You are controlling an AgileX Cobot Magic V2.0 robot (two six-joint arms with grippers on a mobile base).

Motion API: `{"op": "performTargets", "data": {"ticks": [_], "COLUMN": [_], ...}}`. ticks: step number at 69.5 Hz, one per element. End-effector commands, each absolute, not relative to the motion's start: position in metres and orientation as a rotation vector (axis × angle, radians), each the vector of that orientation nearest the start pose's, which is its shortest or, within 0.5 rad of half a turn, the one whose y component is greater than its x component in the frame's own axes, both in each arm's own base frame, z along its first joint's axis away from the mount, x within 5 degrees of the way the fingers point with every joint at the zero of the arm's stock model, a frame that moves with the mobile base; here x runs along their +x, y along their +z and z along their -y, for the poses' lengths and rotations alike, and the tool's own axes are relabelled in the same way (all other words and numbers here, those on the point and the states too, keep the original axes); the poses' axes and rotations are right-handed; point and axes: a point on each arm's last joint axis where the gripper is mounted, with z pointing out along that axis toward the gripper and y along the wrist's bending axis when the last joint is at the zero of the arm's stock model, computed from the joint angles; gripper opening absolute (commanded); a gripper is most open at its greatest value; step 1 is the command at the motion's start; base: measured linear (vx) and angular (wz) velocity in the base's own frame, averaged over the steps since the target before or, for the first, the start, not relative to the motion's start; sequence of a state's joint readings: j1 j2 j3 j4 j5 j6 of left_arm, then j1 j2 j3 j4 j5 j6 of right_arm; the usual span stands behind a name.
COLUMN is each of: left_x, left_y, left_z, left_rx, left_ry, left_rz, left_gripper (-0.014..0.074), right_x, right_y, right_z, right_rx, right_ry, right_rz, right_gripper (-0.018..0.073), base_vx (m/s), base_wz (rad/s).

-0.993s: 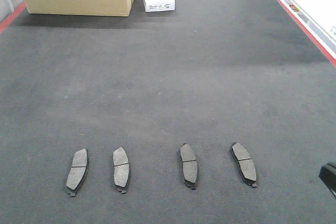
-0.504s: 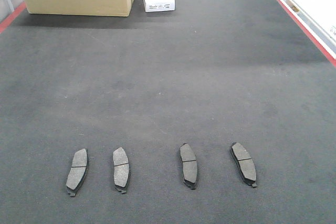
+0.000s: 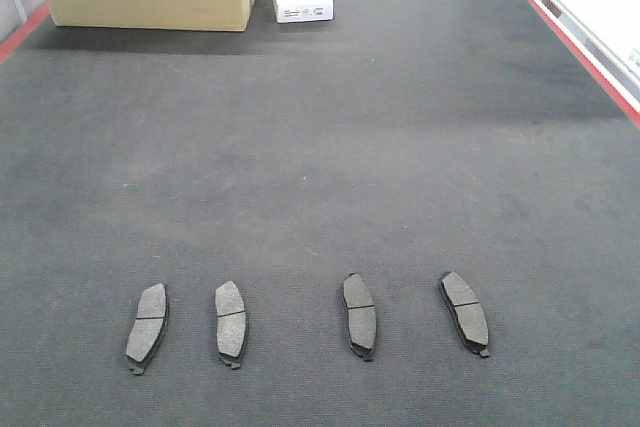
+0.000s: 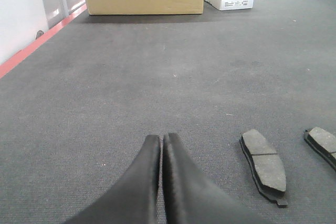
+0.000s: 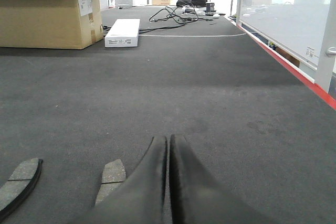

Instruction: Move and align brake pads A on conveyor

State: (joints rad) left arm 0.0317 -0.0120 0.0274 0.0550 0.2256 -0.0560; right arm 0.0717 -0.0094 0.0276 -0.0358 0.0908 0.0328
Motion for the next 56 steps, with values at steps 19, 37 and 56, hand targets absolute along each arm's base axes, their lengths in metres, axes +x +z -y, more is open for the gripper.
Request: {"op": "performTargets", "data": {"ticks": [19,37,56], "left_x": [0.0564,0.0564,0.0564], "left_y": [0.1822,0.1822,0.1822], "left_z": [-0.0021,-0.0021,-0.0021], "left_rx": [-0.038,-0.038,-0.038], "left_ry": [0.015,0.015,0.015], "left_rz": [-1.666,-1.666,-1.666], "left_gripper": [-0.0006,-0.0006,-0.0006], "right_x": [0.0562,0.0562,0.0562], "right_y": [0.2012,0.2012,0.2012], "right_z": [-0.0037,-0.0037,-0.0037], "right_rx": [-0.062,-0.062,-0.062], "right_ry": [0.04,0.04,0.04], "right_rz": [-1.515,-1.514,-1.514], "right_gripper": [-0.0006,-0.0006,-0.0006], "base_vx": [0.0,0.0,0.0], "base_wz": [0.0,0.0,0.0]}}
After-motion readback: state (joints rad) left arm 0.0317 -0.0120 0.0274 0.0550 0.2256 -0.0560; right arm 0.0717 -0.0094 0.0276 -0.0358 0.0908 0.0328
